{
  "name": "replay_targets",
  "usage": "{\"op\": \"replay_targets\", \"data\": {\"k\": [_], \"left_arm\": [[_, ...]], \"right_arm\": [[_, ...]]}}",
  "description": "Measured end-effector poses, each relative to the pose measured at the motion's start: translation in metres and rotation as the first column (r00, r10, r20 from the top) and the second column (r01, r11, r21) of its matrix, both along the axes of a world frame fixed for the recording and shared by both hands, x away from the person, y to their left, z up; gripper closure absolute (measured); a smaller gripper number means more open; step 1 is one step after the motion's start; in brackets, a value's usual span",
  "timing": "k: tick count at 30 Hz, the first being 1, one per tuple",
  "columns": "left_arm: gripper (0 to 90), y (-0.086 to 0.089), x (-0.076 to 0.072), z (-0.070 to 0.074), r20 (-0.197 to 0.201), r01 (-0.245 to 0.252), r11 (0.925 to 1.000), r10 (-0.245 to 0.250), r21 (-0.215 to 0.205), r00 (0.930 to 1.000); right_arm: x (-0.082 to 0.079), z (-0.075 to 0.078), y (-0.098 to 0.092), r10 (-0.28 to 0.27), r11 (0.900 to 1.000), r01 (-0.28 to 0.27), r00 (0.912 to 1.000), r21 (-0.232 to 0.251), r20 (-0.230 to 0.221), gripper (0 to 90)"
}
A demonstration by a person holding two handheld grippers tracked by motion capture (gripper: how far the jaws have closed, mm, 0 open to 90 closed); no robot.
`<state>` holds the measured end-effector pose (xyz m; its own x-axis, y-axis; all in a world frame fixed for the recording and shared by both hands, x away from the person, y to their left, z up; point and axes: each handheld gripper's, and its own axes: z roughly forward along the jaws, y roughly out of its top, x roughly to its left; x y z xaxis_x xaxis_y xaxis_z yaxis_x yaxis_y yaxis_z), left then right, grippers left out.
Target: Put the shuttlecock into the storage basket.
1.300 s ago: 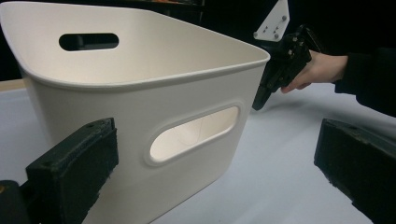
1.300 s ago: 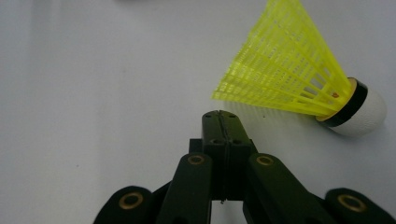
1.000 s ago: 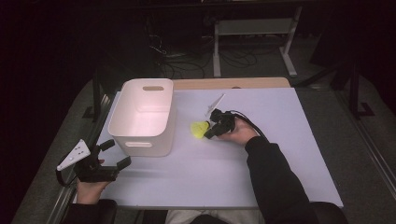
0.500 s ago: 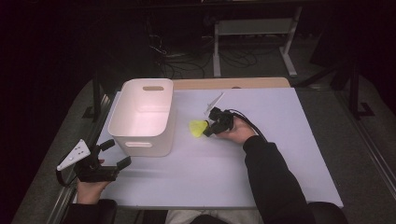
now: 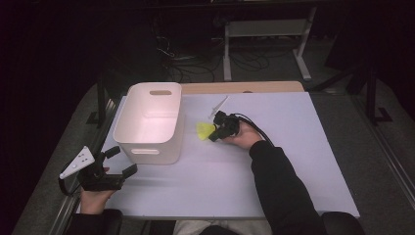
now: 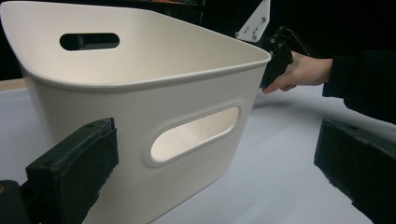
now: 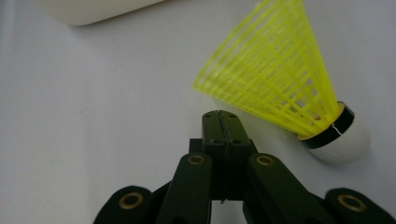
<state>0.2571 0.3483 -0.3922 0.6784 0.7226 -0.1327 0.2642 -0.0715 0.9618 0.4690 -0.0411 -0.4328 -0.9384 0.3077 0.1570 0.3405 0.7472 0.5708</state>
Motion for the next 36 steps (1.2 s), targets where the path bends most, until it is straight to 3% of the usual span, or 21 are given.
{"op": "replay_targets", "data": {"k": [21, 36], "left_arm": [[0.0, 0.0, 0.0, 0.0, 0.001, 0.0, 1.0, 0.0, -0.002, 1.0], [0.0, 0.0, 0.0, 0.0, 0.001, -0.001, 1.0, 0.001, -0.002, 1.0]], "right_arm": [[0.013, 0.001, 0.011, -0.045, 0.999, 0.045, 0.9987, 0.014, 0.024, 88.9], [0.015, 0.011, 0.001, -0.068, 0.997, 0.067, 0.9968, 0.026, 0.041, 88.9]]}}
